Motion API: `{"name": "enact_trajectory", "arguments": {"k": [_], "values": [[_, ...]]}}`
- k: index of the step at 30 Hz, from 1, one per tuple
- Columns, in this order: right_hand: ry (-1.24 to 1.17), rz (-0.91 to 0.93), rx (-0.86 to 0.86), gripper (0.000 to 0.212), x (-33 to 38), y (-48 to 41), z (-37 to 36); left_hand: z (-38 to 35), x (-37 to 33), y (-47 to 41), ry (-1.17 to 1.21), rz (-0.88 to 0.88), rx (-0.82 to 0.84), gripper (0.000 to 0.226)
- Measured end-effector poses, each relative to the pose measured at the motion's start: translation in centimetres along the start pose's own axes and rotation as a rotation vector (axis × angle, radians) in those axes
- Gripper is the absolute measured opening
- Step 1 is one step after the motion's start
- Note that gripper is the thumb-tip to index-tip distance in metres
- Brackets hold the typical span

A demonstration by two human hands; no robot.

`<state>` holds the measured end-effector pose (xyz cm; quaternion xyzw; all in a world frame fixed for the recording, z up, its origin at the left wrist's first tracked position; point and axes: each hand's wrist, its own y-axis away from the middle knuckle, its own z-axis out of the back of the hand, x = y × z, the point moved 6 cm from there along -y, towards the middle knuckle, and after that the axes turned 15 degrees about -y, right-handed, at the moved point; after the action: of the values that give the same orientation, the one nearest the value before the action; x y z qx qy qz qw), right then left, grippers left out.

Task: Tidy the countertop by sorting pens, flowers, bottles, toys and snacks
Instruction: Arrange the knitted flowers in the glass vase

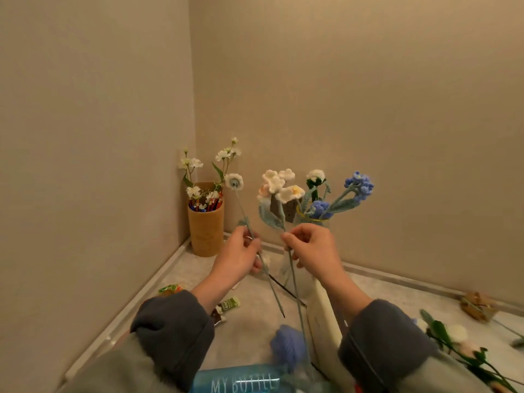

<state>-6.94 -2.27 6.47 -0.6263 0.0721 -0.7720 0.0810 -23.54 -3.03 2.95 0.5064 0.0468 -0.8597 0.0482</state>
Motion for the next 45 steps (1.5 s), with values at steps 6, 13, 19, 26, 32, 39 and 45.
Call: {"name": "enact_trajectory", "arguments": {"k": [6,13,19,26,32,39,45], "values": [[-0.051,0.172,-0.071,0.013,4.9,-0.8,4.2,0.1,-6.2,1.3,0.041,-0.173,-0.083,0.012],[0.005,0.342,-0.213,0.009,10.0,-2.9,9.0,0.5,-11.7,0.6,-0.004,-0.311,-0.205,0.012],[0.133,0.527,-0.295,0.006,13.4,-4.0,10.8,1.0,-14.9,-1.1,-0.125,-0.418,-0.357,0.014],[0.105,0.673,-0.36,0.01,15.6,-5.4,11.2,0.6,-16.1,-3.1,-0.263,-0.392,-0.396,0.012],[0.136,0.722,-0.36,0.01,16.3,-6.2,10.9,-0.2,-16.0,-4.5,-0.211,-0.423,-0.361,0.012],[0.255,0.5,-0.263,0.008,11.8,-7.8,9.8,-1.7,-15.4,-5.1,-0.272,-0.449,-0.314,0.019],[0.493,0.285,-0.151,0.008,7.7,-8.4,8.9,-4.0,-13.7,-5.3,-0.511,-0.436,-0.266,0.02]]}}
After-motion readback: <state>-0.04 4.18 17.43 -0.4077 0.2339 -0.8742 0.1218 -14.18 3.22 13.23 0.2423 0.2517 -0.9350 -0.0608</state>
